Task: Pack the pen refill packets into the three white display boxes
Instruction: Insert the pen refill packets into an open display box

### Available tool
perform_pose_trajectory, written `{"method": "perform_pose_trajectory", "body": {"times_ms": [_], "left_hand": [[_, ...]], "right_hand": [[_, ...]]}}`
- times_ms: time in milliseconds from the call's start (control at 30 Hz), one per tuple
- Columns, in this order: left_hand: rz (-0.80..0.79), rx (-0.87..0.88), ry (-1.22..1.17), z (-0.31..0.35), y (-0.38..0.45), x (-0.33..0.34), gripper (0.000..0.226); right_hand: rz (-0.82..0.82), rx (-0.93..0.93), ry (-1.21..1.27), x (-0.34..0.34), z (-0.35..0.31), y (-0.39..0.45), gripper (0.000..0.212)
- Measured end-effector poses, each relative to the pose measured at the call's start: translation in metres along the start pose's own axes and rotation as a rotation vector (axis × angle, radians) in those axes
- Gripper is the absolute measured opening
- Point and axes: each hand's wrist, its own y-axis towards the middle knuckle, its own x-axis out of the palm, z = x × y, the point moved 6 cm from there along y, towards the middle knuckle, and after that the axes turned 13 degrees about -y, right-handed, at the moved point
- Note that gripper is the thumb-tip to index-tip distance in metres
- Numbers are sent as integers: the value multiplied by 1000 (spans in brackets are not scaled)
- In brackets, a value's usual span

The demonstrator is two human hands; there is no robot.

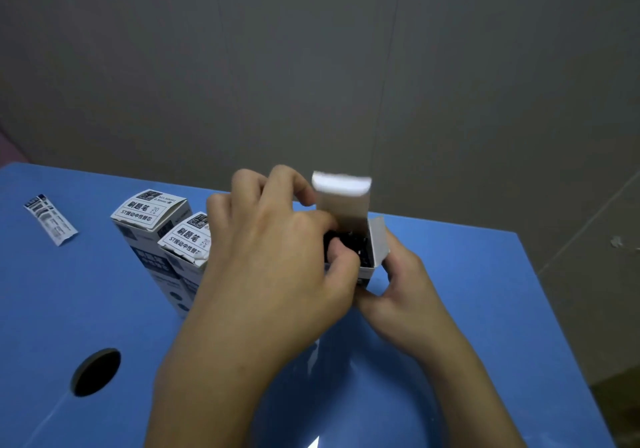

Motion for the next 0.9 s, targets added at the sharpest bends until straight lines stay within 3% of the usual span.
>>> {"method": "perform_pose_trajectory", "body": {"times_ms": [200,633,900], "left_hand": [[-40,-22,40,-2,-3,2,43],[171,147,-230,4,2,-26,13],[15,143,-67,1,1,-4,26]], "right_hand": [[5,-5,-47,3,-5,2,41],[1,62,-40,-3,8,0,46],[5,44,-22,-3,5,0,45]]}}
